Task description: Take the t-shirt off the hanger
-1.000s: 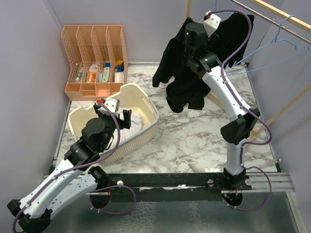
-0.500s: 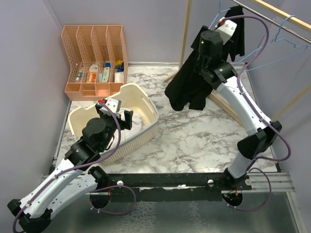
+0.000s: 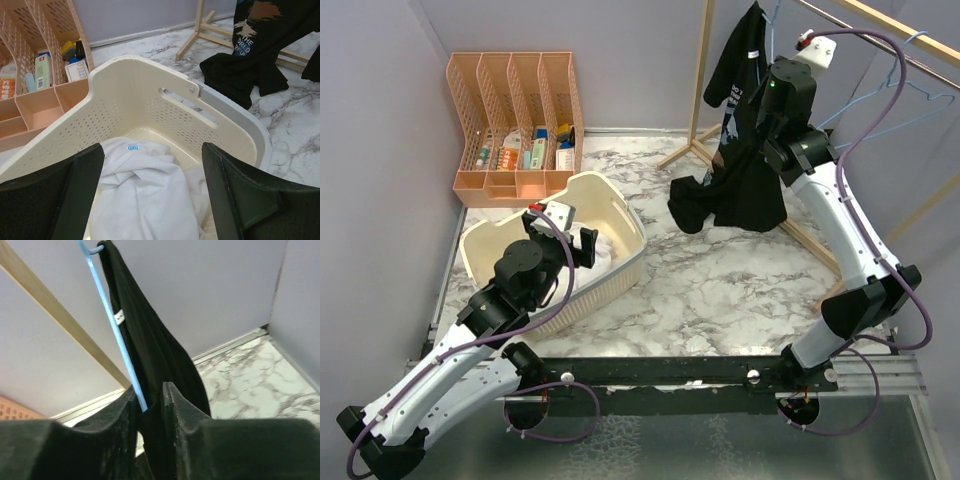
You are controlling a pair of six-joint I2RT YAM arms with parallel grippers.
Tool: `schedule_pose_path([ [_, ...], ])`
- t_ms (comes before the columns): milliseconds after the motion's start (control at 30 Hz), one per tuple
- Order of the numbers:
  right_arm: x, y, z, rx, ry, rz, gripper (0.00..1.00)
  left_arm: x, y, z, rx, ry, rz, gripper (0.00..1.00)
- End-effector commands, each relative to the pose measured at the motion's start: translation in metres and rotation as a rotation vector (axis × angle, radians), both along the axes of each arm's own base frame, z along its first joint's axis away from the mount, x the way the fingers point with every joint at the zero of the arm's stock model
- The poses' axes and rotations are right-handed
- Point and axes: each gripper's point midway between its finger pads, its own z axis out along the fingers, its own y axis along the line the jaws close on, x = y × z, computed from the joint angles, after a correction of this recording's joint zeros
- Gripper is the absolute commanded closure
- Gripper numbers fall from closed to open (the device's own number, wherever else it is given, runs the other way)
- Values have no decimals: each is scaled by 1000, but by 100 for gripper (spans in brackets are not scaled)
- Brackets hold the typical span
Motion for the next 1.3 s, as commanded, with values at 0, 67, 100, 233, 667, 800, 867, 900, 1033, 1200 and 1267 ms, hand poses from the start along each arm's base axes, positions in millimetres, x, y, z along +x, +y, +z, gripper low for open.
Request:
schedule_pose_path([
  [0, 4, 8, 1, 14, 8, 73, 88, -1, -1, -2, -8, 6, -10, 18],
  [67, 3, 7, 6, 14, -10, 70, 99, -2, -1, -3, -9, 7, -10, 18],
  [100, 3, 6, 9, 8, -23, 67, 99, -1, -1, -3, -9, 7, -10, 19],
  [233, -3, 1, 31, -12, -97, 61, 99, -2, -2, -2, -12, 5, -18, 19],
  [667, -35, -2, 106, -44, -272, 132, 99, -1, -3, -2, -11, 5, -23, 20],
  [800, -48, 2, 108, -35, -273, 182, 99, -2, -4, -2, -15, 3, -31, 20],
  [867, -55, 6, 111, -45, -292, 226, 99, -2, -5, -2, -16, 2, -38, 20],
  [900, -58, 7, 113, -44, -294, 238, 99, -2, -6, -2, -17, 2, -43, 19],
  [1033, -70, 23, 112, -47, -271, 353, 99, -4, -14, -1, -21, 0, -87, 17],
  [1200, -105, 54, 99, -44, -218, 596, 99, -9, -25, 3, -29, -15, -159, 13],
  [1267, -127, 65, 93, -52, -207, 703, 99, -11, -31, 5, -34, -28, -195, 12],
])
